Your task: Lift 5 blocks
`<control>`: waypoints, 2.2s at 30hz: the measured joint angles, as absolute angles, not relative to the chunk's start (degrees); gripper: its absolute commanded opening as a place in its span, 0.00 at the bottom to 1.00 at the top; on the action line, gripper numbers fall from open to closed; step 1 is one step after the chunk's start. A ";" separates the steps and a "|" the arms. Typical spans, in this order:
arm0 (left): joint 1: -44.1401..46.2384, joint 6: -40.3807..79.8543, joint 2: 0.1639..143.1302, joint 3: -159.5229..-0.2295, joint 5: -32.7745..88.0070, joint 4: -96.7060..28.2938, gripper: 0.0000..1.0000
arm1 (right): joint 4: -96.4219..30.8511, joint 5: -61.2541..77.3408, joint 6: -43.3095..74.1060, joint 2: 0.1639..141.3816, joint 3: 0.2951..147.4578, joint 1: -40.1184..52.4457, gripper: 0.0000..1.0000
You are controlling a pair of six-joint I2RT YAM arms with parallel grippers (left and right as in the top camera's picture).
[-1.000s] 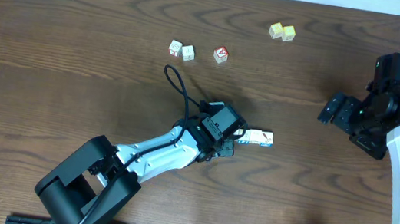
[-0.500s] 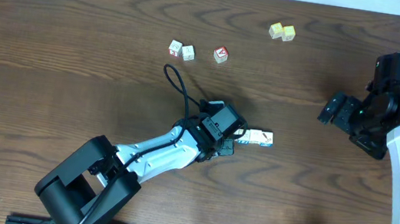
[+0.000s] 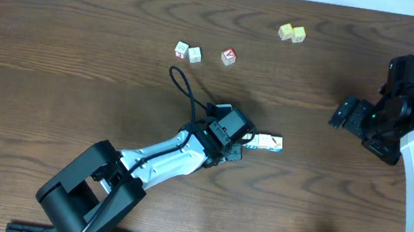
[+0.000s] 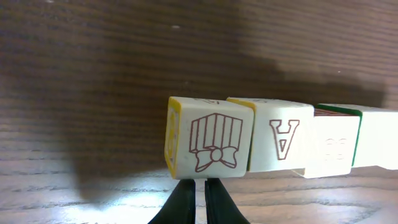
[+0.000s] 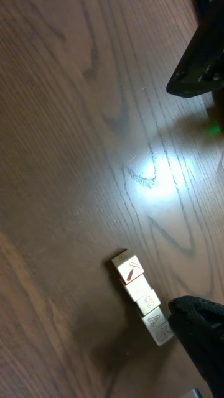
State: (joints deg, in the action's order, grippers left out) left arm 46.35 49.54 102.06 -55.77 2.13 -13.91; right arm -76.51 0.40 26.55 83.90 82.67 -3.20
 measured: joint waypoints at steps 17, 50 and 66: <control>46.35 49.54 102.06 -55.77 2.22 -13.63 0.07 | -76.51 0.43 26.55 83.90 82.67 -3.20 0.99; 34.20 47.77 71.64 -55.72 -10.76 -45.56 0.78 | -76.49 0.40 26.55 83.90 82.67 -3.20 0.99; 34.17 46.68 72.55 -55.72 -4.67 -44.75 0.79 | -74.76 0.43 26.55 83.90 82.67 -3.20 0.99</control>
